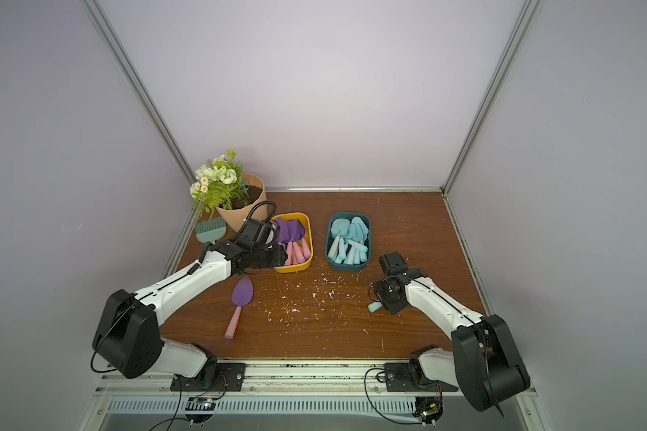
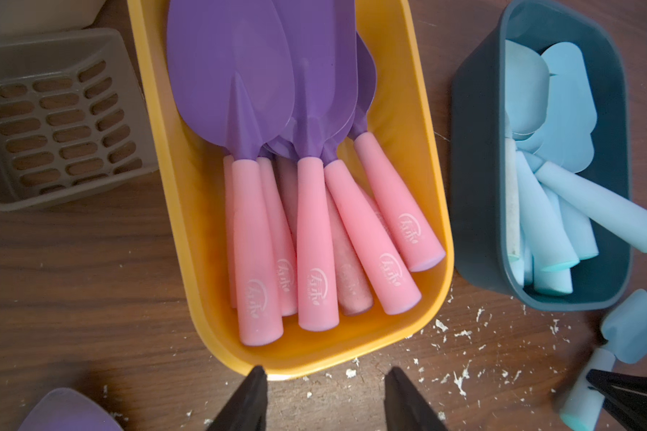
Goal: Sort the small shovels by color and place them into the storage box
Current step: Pick up the shovel from the center of the board.
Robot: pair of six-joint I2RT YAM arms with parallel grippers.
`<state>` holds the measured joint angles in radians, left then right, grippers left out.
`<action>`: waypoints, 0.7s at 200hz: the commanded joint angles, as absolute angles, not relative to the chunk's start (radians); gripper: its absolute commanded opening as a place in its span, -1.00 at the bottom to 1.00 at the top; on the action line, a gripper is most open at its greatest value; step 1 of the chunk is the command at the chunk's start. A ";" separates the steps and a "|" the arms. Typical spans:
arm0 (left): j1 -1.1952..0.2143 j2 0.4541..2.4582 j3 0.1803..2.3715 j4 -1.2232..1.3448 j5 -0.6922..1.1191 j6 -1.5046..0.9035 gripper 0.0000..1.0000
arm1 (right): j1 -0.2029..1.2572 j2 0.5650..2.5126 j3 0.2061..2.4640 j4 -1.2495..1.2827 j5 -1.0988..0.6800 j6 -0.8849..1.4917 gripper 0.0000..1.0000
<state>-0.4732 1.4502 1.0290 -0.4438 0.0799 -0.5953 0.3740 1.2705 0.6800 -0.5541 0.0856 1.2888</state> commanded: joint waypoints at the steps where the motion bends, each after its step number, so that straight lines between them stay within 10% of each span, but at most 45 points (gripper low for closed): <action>1: -0.432 1.420 1.012 -0.490 0.083 -0.610 0.06 | 0.384 1.274 0.833 -0.675 0.271 1.143 -0.78; 39: -0.390 1.373 0.996 -0.523 0.042 -0.618 0.07 | 0.399 1.320 1.111 -0.773 0.433 0.903 -0.80; 140: -0.365 1.242 0.843 -0.636 -0.009 -0.745 0.08 | 0.477 1.823 1.656 -0.760 -0.001 0.382 -0.77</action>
